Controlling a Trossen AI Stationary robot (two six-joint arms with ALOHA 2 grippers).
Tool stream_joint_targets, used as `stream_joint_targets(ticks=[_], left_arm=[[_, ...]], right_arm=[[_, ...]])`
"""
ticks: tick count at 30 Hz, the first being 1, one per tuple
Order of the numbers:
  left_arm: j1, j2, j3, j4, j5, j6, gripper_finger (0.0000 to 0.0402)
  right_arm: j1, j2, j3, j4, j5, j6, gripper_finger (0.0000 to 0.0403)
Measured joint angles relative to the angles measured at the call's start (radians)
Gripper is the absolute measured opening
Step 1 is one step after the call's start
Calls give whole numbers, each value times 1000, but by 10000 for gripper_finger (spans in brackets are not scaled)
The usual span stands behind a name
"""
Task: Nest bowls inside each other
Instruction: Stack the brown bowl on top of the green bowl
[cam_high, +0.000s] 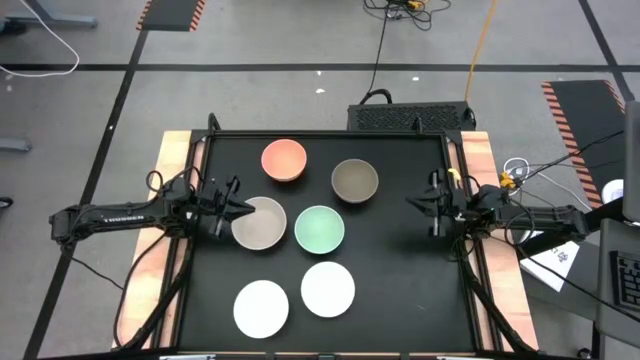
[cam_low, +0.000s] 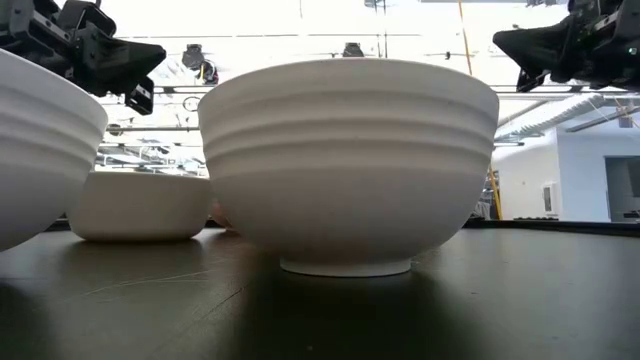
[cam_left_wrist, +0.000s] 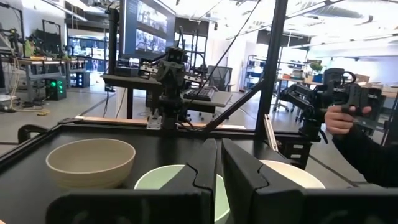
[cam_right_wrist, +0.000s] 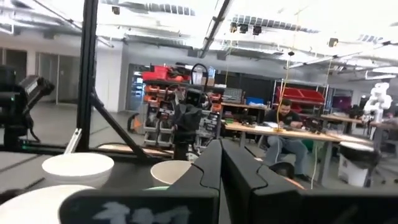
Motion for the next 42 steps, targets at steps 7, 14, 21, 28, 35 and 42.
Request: stream_joint_targets(ticks=[7,14,21,28,35,42], left_arm=[[0,0,0,0,-1,24,24],[0,0,0,-1,-1,24,24],[0,0,0,-1,-1,41,24],[0,0,0,-2,-2,56,24],[0,0,0,-3,-2,56,24],[0,0,0,-11,-2,56,24]], right_arm=[[-83,40,52,-183,73,130,0],[-190,121,119,-256,68,127,0],[-289,241,120,-204,23,133,0],[-382,423,121,17,-117,159,0],[-469,605,177,127,-224,183,0],[-475,749,299,134,-244,145,0]])
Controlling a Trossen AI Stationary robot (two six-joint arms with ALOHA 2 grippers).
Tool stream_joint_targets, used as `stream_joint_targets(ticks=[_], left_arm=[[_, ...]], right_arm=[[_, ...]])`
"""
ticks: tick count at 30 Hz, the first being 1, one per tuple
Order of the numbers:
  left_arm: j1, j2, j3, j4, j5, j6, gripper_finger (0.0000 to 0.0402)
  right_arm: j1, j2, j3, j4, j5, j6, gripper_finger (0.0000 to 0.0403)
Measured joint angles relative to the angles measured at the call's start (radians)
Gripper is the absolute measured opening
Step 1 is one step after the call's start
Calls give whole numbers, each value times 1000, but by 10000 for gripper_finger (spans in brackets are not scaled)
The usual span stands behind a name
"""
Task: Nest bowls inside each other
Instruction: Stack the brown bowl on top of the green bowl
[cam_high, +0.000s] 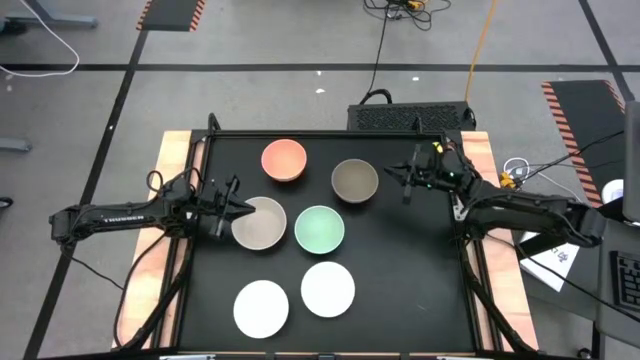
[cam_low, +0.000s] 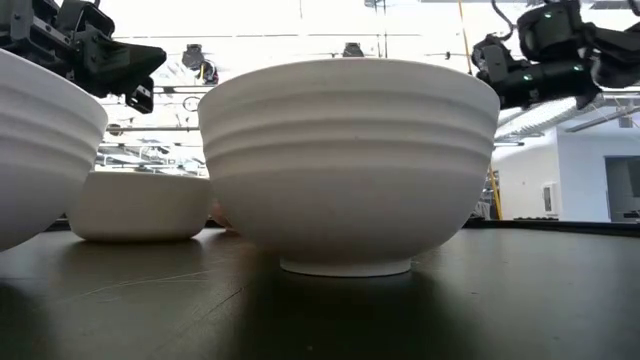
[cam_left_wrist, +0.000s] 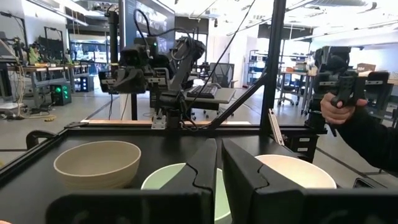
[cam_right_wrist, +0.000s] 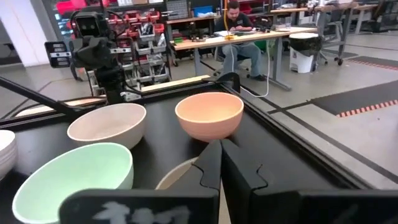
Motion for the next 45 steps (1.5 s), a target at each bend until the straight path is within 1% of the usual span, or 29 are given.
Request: stream_joint_targets(ticks=[5,11,17,25,29,31,36,42,45], left_arm=[[0,0,0,-1,0,0,24],[0,0,0,-31,0,-1,24],[0,0,0,-45,0,-1,24],[0,0,0,-48,-1,14,24],[0,0,0,-50,-1,23,24],[0,0,0,-52,-1,26,24],[0,0,0,-59,-1,34,24],[0,0,0,-75,-1,42,24],[0,0,0,-75,-1,43,24]], right_arm=[[-9,83,65,-9,-5,-13,0],[-69,163,138,-138,-5,-29,0],[-97,215,229,-281,-5,-25,0],[-112,268,332,-421,-5,42,0],[-118,304,368,-428,4,85,0],[-118,325,385,-427,22,91,0],[-118,389,442,-442,23,93,0],[-118,482,546,-542,23,84,0],[-118,507,576,-586,24,75,0]])
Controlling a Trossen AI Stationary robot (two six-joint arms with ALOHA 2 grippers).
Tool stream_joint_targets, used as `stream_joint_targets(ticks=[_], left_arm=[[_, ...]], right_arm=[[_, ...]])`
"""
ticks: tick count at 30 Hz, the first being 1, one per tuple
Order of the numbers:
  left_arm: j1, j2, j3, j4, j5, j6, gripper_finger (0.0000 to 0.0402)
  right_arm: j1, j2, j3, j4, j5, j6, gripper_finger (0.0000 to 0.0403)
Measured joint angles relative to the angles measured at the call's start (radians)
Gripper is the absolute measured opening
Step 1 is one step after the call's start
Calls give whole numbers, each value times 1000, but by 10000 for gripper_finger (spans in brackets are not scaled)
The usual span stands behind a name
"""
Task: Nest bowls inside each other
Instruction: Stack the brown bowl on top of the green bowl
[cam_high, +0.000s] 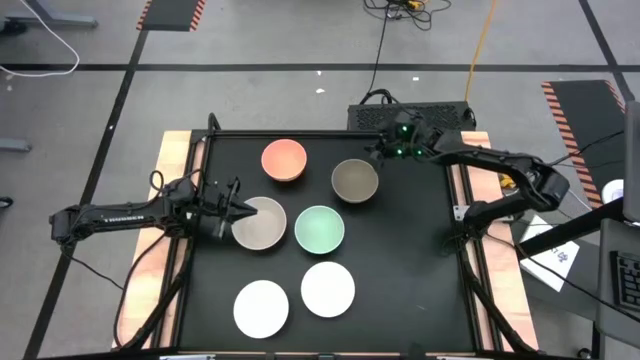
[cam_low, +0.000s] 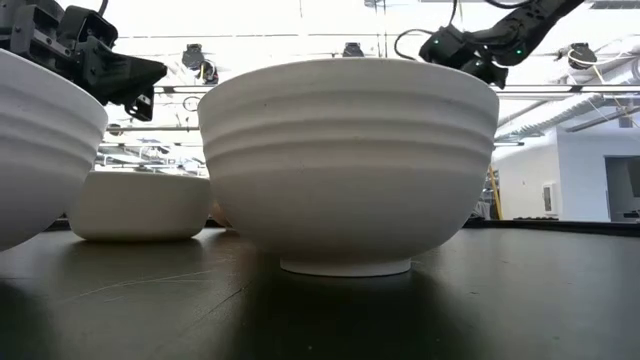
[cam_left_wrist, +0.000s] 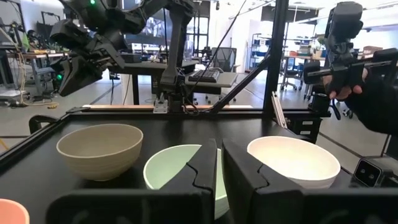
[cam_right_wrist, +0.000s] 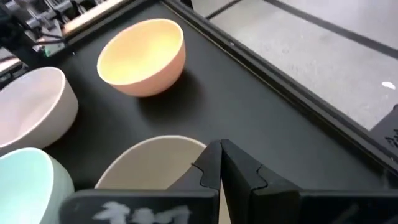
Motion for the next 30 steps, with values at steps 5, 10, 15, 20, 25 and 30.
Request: stream_joint_targets(ticks=[5,10,15,20,25,30], left_arm=[[0,0,0,0,0,-1,24],[0,0,0,1,0,-1,24],[0,0,0,1,0,0,24],[0,0,0,-1,0,1,24],[0,0,0,-17,0,17,24],[0,0,0,-28,0,30,24]], right_arm=[[-3,7,30,-117,0,-24,0],[-7,7,101,-317,0,-75,0],[19,6,181,-403,0,-83,0],[30,27,278,-553,0,-101,0],[37,94,353,-673,1,-110,0],[60,181,382,-689,4,-116,0]])
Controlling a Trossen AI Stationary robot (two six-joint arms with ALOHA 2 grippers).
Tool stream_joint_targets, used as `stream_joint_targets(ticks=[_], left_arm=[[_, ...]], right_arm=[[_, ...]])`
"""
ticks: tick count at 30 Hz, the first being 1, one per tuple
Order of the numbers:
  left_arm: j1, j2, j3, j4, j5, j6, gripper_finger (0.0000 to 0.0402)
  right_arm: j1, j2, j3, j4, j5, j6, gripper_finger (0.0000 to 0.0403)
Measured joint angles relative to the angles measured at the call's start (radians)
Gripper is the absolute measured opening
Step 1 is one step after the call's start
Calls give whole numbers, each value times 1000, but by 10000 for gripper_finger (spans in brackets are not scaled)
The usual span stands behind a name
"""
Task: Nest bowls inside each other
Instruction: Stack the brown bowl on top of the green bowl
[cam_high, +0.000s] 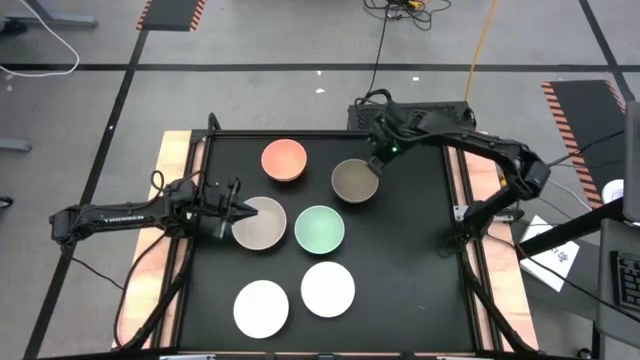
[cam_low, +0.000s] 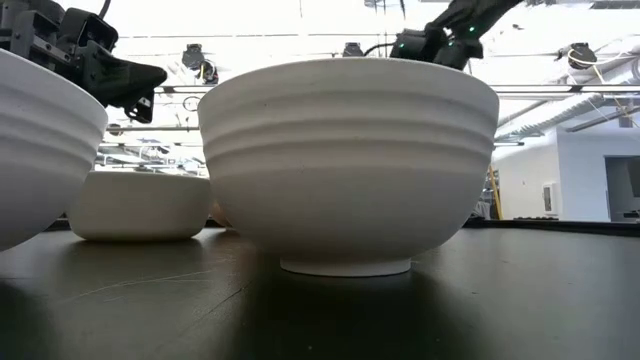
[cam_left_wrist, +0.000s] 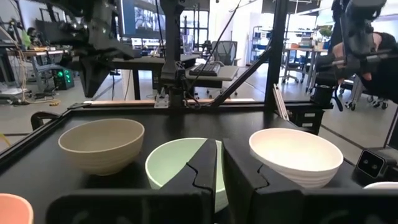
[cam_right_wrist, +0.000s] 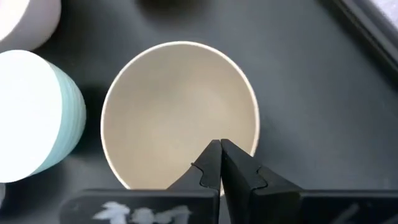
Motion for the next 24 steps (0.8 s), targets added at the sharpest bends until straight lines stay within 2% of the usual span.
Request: stream_joint_targets(ticks=[3,9,20,24], left_arm=[[0,0,0,0,0,1,24],[0,0,0,0,0,1,24],[0,0,0,0,0,0,24],[0,0,0,-11,0,-1,24]], right_arm=[[9,44,13,14,2,-1,0],[7,83,34,0,73,-15,0],[8,89,34,-5,55,-38,0],[8,89,34,6,22,-43,21]])
